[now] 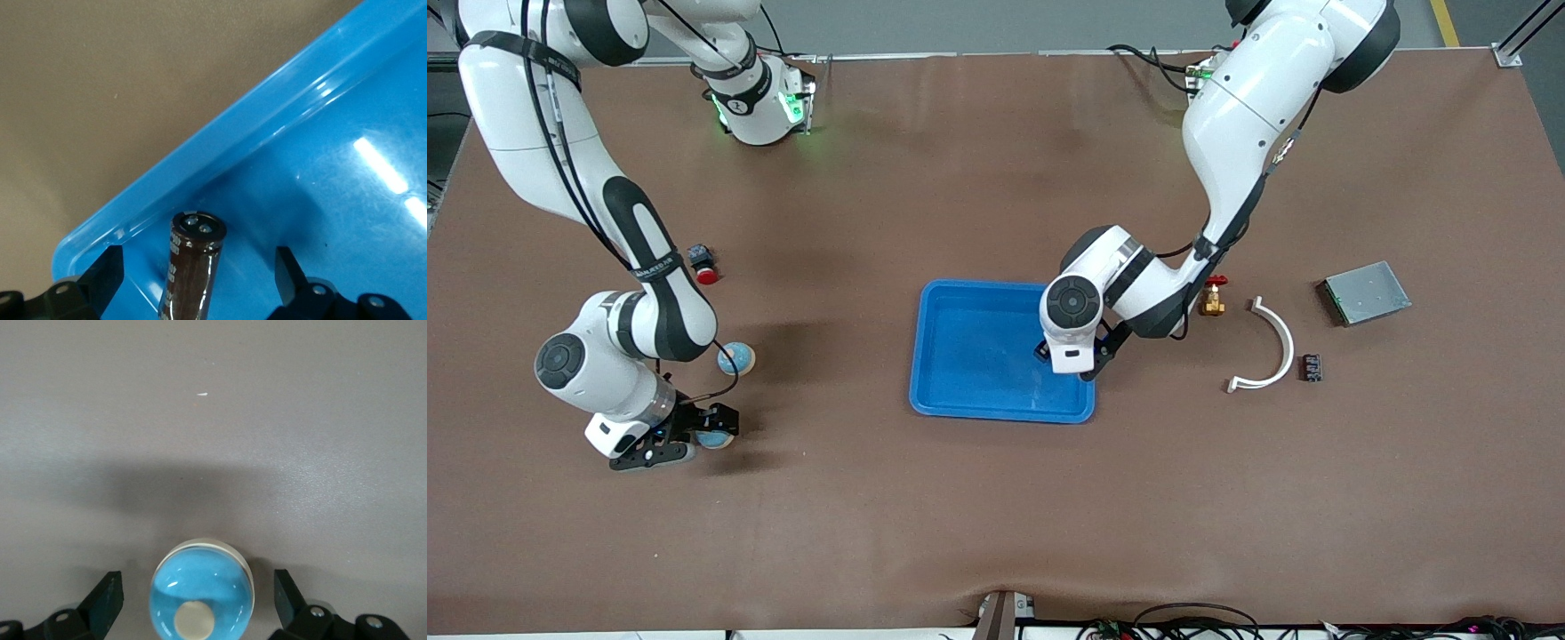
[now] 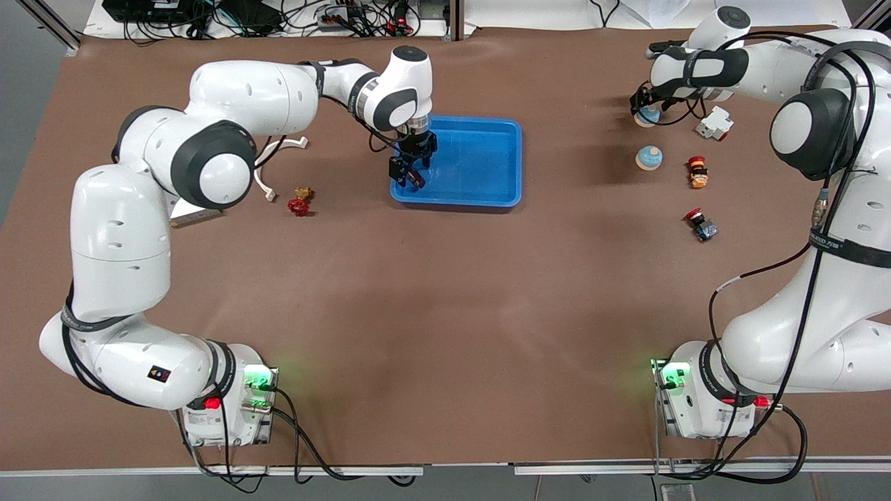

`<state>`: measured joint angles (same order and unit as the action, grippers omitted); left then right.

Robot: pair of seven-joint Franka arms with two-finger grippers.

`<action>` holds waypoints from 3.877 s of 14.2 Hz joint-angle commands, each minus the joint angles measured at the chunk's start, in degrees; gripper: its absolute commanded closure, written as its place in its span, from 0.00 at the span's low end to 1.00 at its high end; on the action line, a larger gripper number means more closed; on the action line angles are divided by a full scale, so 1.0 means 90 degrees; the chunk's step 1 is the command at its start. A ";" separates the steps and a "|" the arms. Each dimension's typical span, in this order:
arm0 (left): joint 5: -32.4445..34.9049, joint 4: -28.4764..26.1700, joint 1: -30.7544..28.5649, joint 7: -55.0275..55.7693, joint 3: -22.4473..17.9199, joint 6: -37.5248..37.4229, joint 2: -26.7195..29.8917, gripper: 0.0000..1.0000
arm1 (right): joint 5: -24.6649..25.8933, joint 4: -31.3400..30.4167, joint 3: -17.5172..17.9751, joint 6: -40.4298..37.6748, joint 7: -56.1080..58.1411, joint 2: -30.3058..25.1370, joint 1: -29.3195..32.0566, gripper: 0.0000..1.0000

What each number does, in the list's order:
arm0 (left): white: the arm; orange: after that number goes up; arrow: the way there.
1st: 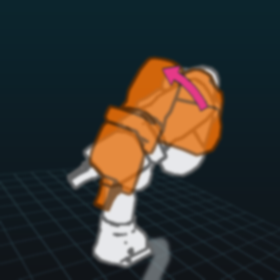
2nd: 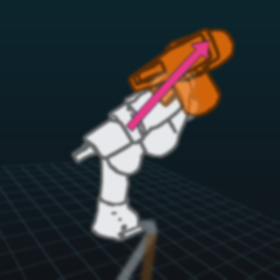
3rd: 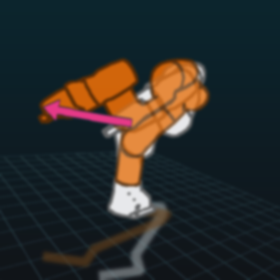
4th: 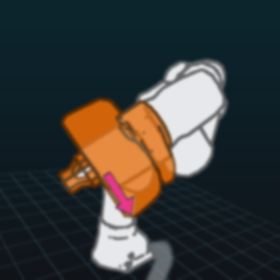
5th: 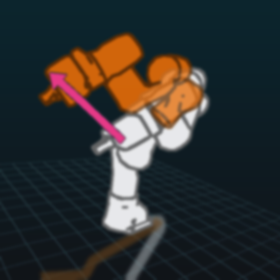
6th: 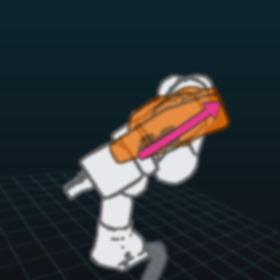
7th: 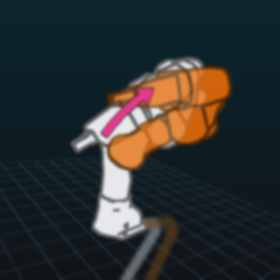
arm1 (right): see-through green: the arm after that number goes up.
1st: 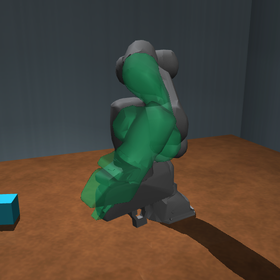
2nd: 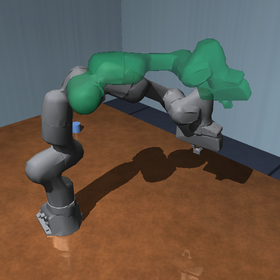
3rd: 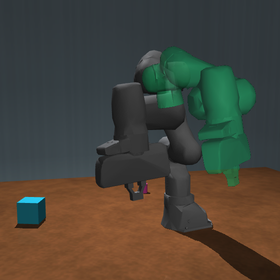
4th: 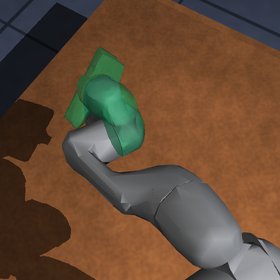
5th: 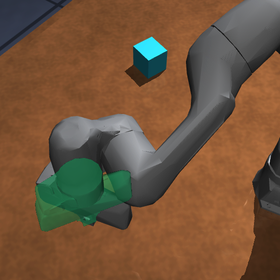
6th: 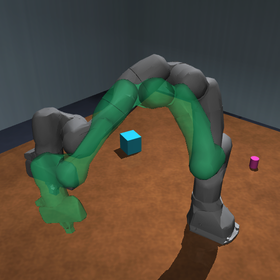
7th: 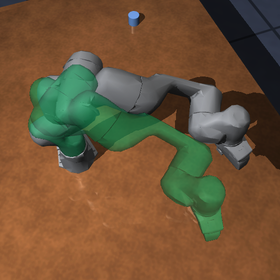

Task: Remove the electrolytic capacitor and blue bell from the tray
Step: 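Grasp the second capacitor with the left gripper while the right gripper withdraws, then carry the capacitor with the left gripper toward the white arc piece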

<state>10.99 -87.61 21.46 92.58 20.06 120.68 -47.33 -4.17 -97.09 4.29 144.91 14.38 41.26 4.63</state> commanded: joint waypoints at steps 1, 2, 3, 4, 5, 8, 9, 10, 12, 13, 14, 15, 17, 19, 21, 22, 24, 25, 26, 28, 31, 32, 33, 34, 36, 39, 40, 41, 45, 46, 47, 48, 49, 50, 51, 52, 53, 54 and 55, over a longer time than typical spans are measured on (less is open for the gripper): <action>0.0156 0.0017 0.0096 0.0405 -0.0032 0.0126 0.0005 0.00 | -0.0034 0.0104 0.0051 -0.0698 0.0053 -0.0413 0.0023 0.00; 0.0156 0.0036 0.0096 0.0494 -0.0032 0.0136 0.0014 0.12 | -0.0034 0.0143 0.0051 -0.0933 0.0033 -0.0540 0.0003 0.00; 0.0165 0.0046 0.0096 0.0495 -0.0032 0.0126 0.0014 0.30 | -0.0034 0.0211 0.0051 -0.1168 0.0023 -0.0696 -0.0026 0.00; 0.0165 0.0046 0.0096 0.0504 -0.0042 0.0126 0.0014 0.47 | -0.0025 0.0280 0.0051 -0.1402 0.0014 -0.0804 -0.0074 0.00; 0.0165 0.0046 0.0115 0.0504 -0.0042 0.0126 0.0014 0.65 | -0.0034 0.0319 0.0051 -0.1636 -0.0025 -0.0941 -0.0123 0.00; 0.0165 0.0046 0.0115 0.0495 -0.0042 0.0136 0.0014 0.99 | 0.0062 0.0378 0.0041 -0.2281 -0.0464 -0.1438 -0.0270 0.00; 0.0165 0.0046 0.0115 0.0485 -0.0042 0.0126 0.0014 1.00 | 0.0189 0.0475 0.0061 -0.2515 -0.0649 -0.1595 -0.0280 0.00; 0.0262 0.0046 0.0115 0.0485 -0.0042 0.0126 0.0005 1.00 | 0.0287 0.0582 0.0080 -0.2827 -0.0854 -0.1722 -0.0280 0.00; 0.0439 0.0046 0.0106 0.0495 -0.0032 0.0117 0.0014 1.00 | 0.0307 0.0942 0.0100 -0.3578 -0.1031 -0.1937 -0.0348 0.00; 0.0439 0.0056 0.0096 0.0446 -0.0032 0.0117 0.0053 1.00 | 0.0317 0.1225 0.0090 -0.3969 -0.1138 -0.2006 -0.0358 0.00; 0.0458 0.0095 0.0086 0.0427 -0.0032 0.0117 0.0111 1.00 | 0.0317 0.1518 0.0090 -0.4388 -0.1197 -0.2045 -0.0358 0.00; 0.0458 0.0202 0.0086 0.0417 -0.0032 0.0068 0.0170 1.00 | 0.0317 0.1820 0.0090 -0.4828 -0.1197 -0.2065 -0.0348 0.00; 0.0478 0.0388 0.0018 0.0368 -0.0022 -0.0049 0.0306 1.00 | 0.0307 0.2241 0.0061 -0.5454 -0.1207 -0.2075 -0.0329 0.00; 0.0478 0.0427 -0.0011 -0.0030 -0.0022 -0.0195 0.0492 1.00 | 0.0307 0.2350 0.0051 -0.5642 -0.1275 -0.2269 -0.0319 0.00; 0.0410 0.0437 -0.0157 -0.0499 -0.0022 -0.0429 0.0707 1.00 | 0.0307 0.2341 0.0051 -0.5710 -0.1684 -0.2513 -0.0261 0.00; 0.0381 0.0437 -0.0274 -0.0646 0.0007 -0.0479 0.0804 1.00 | 0.0317 0.2341 0.0041 -0.5924 -0.1831 -0.2582 -0.0241 0.00; 0.0380 0.0427 -0.0489 -0.1211 0.0056 -0.0634 0.0931 1.00 | 0.0269 0.2360 0.0031 -0.6111 -0.1900 -0.2738 -0.0115 0.00; 0.0342 0.0427 -0.0558 -0.1678 0.0056 -0.0742 0.1000 1.00 | 0.0172 0.2380 0.0099 -0.6140 -0.1872 -0.2836 0.0060 0.00; 0.0332 0.0418 -0.0645 -0.2079 0.0056 -0.0926 0.1059 1.00 | 0.0267 0.2457 0.0119 -0.6160 -0.1891 -0.2914 0.0023 0.00; 0.0322 0.0398 -0.0792 -0.2734 0.0046 -0.1268 0.1215 1.00 | 0.0268 0.2468 0.0071 -0.6364 -0.1901 -0.3119 -0.0007 0.00; 0.0264 0.0359 -0.1144 -0.3731 0.0066 -0.1738 0.1362 1.00 | 0.0181 0.2487 0.0061 -0.6580 -0.1803 -0.3130 0.0324 0.00; 0.0253 0.0330 -0.1270 -0.3985 0.0056 -0.1826 0.1430 1.00 | 0.0200 0.2487 0.0051 -0.6599 -0.1793 -0.3149 0.0345 0.00; 0.0253 0.0214 -0.1397 -0.4239 0.0056 -0.1846 0.1479 1.00 | 0.0258 0.2487 0.0051 -0.6600 -0.1793 -0.3226 0.0345 0.00; 0.0253 0.0077 -0.1524 -0.4435 0.0056 -0.1846 0.1605 1.00 | 0.0259 0.2468 0.0041 -0.6609 -0.1813 -0.3363 0.0345 0.00; 0.0263 -0.0186 -0.1875 -0.5058 0.0066 -0.1808 0.1771 1.00 | 0.0268 0.2429 0.0041 -0.6764 -0.1891 -0.3491 0.0345 0.00; 0.0302 -0.0762 -0.2227 -0.5500 0.0066 -0.1379 0.2064 1.00 | 0.0259 0.2380 0.0051 -0.6834 -0.1988 -0.3588 0.0355 0.00; 0.0312 -0.1025 -0.2344 -0.5704 0.0056 -0.1155 0.2210 1.00 | 0.0259 0.2332 0.0051 -0.6834 -0.1998 -0.3647 0.0345 0.00; 0.0331 -0.1385 -0.2520 -0.5938 0.0056 -0.0844 0.2376 1.00 | 0.0259 0.2312 0.0051 -0.6834 -0.1998 -0.3676 0.0345 0.00; 0.0467 -0.2393 -0.2805 -0.6624 0.0037 0.0164 0.2671 1.00 | 0.0229 0.2088 0.0061 -0.6815 -0.1998 -0.3822 0.0443 0.00; 0.0710 -0.2569 -0.2834 -0.6634 0.0046 0.0359 0.2651 1.00 | 0.0220 0.2058 0.0061 -0.6824 -0.1989 -0.3862 0.0443 0.00; 0.0877 -0.2783 -0.2969 -0.6634 0.0046 0.0593 0.2651 1.00 | 0.0219 0.2038 0.0061 -0.6834 -0.1998 -0.3872 0.0433 0.00; 0.0956 -0.3008 -0.3048 -0.6644 0.0046 0.0837 0.2661 1.00 | 0.0219 0.1999 0.0061 -0.6824 -0.1989 -0.3901 0.0433 0.00; 0.1024 -0.3184 -0.3058 -0.6663 0.0046 0.1052 0.2661 1.00 | 0.0219 0.1980 0.0061 -0.6824 -0.1998 -0.3901 0.0433 0.00; 0.1112 -0.3292 -0.3126 -0.6683 0.0046 0.1170 0.2641 1.00 | 0.0219 0.1979 0.0061 -0.6815 -0.1998 -0.3901 0.0423 0.00; 0.1229 -0.3313 -0.3204 -0.6712 0.0046 0.1191 0.2612 1.00 | 0.0219 0.1960 0.0061 -0.6814 -0.1998 -0.3901 0.0423 0.00; 0.1278 -0.3313 -0.3215 -0.6751 0.0046 0.1191 0.2602 1.00 | 0.0219 0.1912 0.0061 -0.6795 -0.1998 -0.3911 0.0413 0.00; 0.1279 -0.3313 -0.3224 -0.6829 0.0046 0.1191 0.2554 1.00 | 0.0219 0.1901 0.0051 -0.6795 -0.1998 -0.3920 0.0404 0.00; 0.1288 -0.3313 -0.3263 -0.6907 0.0046 0.1210 0.2515 1.00 | 0.0219 0.1901 0.0051 -0.6795 -0.1989 -0.3940 0.0394 0.00; 0.1327 -0.3313 -0.3302 -0.7014 0.0046 0.1230 0.2447 1.00 | 0.0219 0.1892 0.0051 -0.6795 -0.1998 -0.3950 0.0384 0.00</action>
<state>21.41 -116.23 -7.21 31.04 20.03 130.61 -25.73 -2.14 -77.84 4.10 83.36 -2.82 7.94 7.53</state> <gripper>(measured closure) 0.674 0.000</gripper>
